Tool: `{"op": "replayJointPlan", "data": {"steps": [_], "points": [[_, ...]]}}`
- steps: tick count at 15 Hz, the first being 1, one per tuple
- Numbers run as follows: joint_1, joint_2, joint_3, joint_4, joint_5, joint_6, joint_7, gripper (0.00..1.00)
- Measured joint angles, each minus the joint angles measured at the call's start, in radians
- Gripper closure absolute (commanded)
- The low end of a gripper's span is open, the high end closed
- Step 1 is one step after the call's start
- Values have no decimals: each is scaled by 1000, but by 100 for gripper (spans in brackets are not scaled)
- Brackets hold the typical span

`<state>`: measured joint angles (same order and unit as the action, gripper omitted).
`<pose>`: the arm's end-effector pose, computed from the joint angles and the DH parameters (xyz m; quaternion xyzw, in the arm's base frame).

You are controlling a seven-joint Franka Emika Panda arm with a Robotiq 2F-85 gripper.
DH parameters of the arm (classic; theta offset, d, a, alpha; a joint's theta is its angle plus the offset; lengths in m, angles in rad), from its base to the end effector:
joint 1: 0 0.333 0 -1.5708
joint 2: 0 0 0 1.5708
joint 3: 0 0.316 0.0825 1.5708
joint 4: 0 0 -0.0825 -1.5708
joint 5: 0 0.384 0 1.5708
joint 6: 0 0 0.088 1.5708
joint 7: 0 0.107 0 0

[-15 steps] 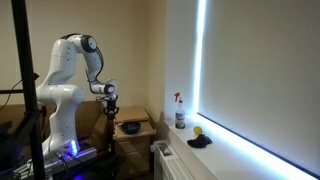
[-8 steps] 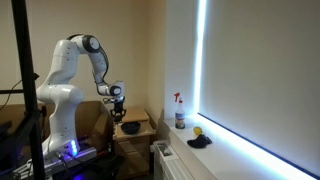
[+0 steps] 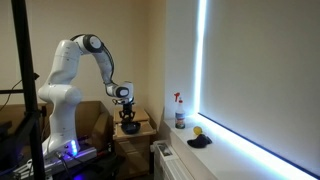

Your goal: Put the black glasses case in the bowl

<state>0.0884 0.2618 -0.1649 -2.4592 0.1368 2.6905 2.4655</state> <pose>0.4765 -0.0443 0.1922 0.2380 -0.9712 -0.0117 0.0085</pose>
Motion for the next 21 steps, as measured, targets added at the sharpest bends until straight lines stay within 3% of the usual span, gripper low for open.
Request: {"op": "replayJointPlan", "data": {"steps": [4, 5, 8, 9, 14, 21], "points": [[-8, 43, 27, 38, 67, -21, -2, 71], [-10, 56, 31, 52, 76, -32, -2, 46], [-13, 95, 30, 88, 78, -43, 8, 46], [-14, 102, 30, 94, 78, -44, 9, 71], [-10, 138, 28, 120, 49, -50, 25, 71], [-8, 263, 29, 257, 46, -72, 35, 71]]}}
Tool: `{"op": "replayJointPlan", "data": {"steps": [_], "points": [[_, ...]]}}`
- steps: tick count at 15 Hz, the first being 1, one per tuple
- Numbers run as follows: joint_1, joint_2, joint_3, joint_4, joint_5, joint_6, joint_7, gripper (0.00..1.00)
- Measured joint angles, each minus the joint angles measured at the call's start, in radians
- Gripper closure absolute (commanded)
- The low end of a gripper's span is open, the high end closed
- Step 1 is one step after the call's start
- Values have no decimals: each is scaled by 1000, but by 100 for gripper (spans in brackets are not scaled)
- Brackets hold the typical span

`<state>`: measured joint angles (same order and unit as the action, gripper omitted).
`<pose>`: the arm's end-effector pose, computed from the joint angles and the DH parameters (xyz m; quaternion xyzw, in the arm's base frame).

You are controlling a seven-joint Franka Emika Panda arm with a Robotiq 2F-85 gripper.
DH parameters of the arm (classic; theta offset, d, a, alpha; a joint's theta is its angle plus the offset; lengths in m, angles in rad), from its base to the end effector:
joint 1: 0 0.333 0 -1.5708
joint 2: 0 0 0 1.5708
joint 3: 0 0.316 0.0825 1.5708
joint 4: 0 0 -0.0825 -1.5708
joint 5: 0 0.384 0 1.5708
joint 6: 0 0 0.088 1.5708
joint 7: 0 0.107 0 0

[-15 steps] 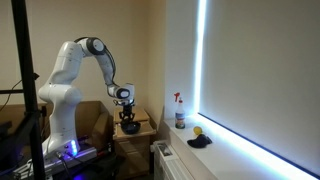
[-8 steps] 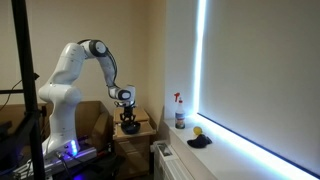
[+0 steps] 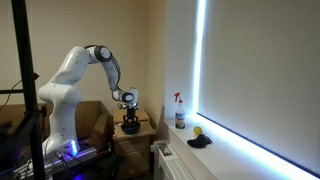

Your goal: Put the black glasses case in the bowl

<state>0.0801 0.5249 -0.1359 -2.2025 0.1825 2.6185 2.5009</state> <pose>0.5351 -0.0379 0.1336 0.2164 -0.9750 -0.0235 0.0441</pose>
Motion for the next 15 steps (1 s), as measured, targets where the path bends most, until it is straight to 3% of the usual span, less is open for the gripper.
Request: {"op": "replayJointPlan", "data": {"steps": [5, 6, 7, 8, 11, 15], "points": [[0, 73, 18, 61, 10, -1, 0, 71], [0, 82, 21, 72, 11, -2, 0, 52], [0, 89, 25, 80, 11, -3, 0, 21], [0, 93, 27, 87, 13, -6, 0, 19], [0, 97, 28, 95, 17, -27, 0, 2], [0, 86, 24, 94, 17, -50, 0, 0]]}}
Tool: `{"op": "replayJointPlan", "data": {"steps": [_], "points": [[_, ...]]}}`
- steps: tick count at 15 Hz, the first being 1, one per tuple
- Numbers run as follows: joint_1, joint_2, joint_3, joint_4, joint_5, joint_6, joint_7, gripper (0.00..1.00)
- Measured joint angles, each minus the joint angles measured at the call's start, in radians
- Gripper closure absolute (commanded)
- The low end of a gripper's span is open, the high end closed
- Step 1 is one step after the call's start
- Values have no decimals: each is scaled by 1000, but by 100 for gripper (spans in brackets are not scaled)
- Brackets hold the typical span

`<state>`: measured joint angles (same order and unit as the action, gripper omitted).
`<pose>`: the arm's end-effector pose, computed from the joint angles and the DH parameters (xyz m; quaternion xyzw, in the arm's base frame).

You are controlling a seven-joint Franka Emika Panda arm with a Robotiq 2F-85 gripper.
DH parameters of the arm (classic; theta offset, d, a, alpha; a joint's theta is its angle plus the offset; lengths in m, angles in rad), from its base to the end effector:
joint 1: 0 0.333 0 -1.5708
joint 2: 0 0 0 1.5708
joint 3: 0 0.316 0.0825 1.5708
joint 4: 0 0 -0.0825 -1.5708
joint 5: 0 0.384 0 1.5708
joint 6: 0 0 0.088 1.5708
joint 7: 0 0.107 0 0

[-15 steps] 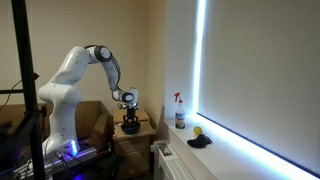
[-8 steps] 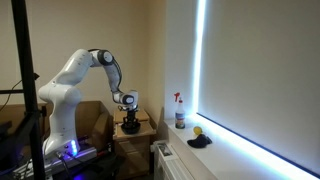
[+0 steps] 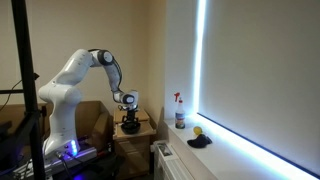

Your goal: Put the black glasses case in the bowl

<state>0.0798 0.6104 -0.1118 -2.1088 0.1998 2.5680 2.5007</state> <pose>0.5524 -0.0240 0.1113 0.2218 -0.9724 -0.0379 0.0620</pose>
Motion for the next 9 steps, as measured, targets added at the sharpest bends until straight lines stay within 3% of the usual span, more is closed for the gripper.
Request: {"op": "replayJointPlan", "data": {"steps": [5, 9], "points": [[0, -154, -12, -99, -3, 14, -2, 0], [-2, -374, 4, -274, 23, 139, -48, 0]]}}
